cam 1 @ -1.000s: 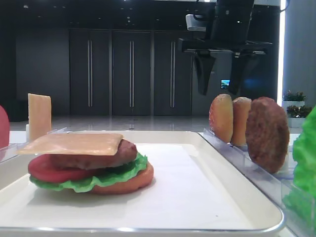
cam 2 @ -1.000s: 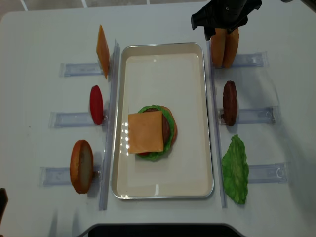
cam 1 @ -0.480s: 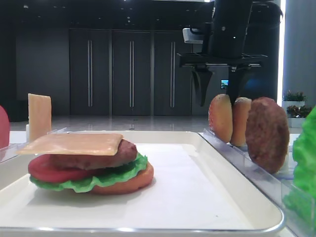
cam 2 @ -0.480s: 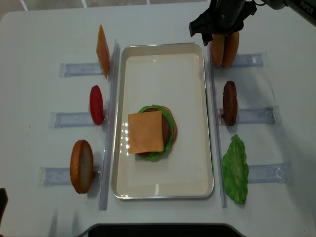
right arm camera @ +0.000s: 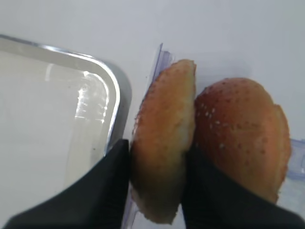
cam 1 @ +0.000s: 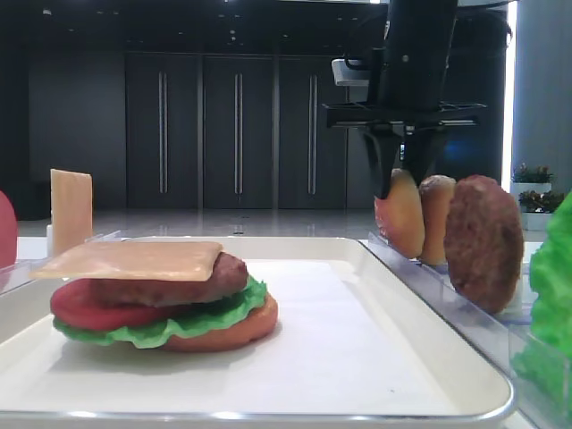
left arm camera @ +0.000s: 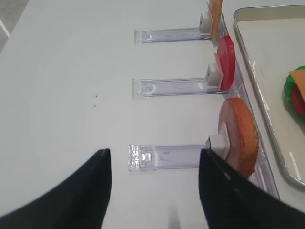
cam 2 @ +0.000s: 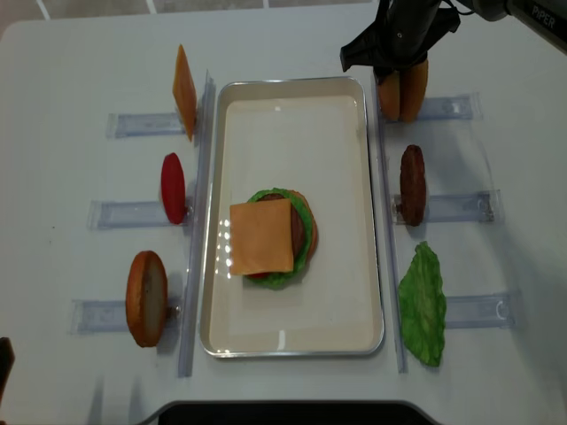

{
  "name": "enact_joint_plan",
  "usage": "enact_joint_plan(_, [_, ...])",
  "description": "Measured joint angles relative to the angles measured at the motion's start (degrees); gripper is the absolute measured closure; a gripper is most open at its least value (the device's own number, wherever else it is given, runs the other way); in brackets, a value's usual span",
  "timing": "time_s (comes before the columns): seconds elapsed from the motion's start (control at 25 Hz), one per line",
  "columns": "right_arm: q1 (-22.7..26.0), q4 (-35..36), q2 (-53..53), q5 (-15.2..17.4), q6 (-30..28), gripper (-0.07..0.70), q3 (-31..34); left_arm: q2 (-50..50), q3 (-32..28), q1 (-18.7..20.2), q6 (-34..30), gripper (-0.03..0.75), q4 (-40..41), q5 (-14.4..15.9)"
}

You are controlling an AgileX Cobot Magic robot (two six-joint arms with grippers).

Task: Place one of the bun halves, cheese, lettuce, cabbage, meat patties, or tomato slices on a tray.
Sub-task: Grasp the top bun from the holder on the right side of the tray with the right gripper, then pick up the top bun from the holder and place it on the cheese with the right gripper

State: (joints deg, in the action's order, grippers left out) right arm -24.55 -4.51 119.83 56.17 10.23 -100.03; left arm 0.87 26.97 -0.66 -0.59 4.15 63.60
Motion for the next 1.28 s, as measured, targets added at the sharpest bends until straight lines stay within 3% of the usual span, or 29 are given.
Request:
enact_joint_plan(0.44, [-0.3, 8.4, -5.8, 12.6, -1.4, 0.407, -8.0, 0.0, 0.0, 0.0, 0.0, 0.272, 0.0, 0.0])
enact_joint_plan(0.56, [-2.0, 8.8, -6.1, 13.4, -0.6, 0.407, -6.9, 0.0, 0.0, 0.0, 0.0, 0.272, 0.0, 0.0])
enact_joint_plan(0.68, [-6.4, 8.3, -9.3, 13.4, 2.3, 0.407, -1.2, 0.0, 0.0, 0.0, 0.0, 0.272, 0.0, 0.0])
enact_joint_plan(0.88, [-17.3, 6.9, -18.5, 9.3, 9.7, 0.407, 12.3, 0.0, 0.0, 0.0, 0.0, 0.272, 0.0, 0.0])
enact_joint_plan(1.04, [-22.3, 5.8, -21.8, 7.0, 14.2, 0.407, 18.7, 0.0, 0.0, 0.0, 0.0, 0.272, 0.0, 0.0])
enact_joint_plan(1.2, [-26.6, 6.3, -22.2, 0.9, 16.6, 0.412, 22.4, 0.0, 0.0, 0.0, 0.0, 0.272, 0.0, 0.0])
enact_joint_plan(1.28, [-27.3, 9.9, -22.2, -3.4, 14.6, 0.416, 23.0, 0.0, 0.0, 0.0, 0.0, 0.272, 0.0, 0.0])
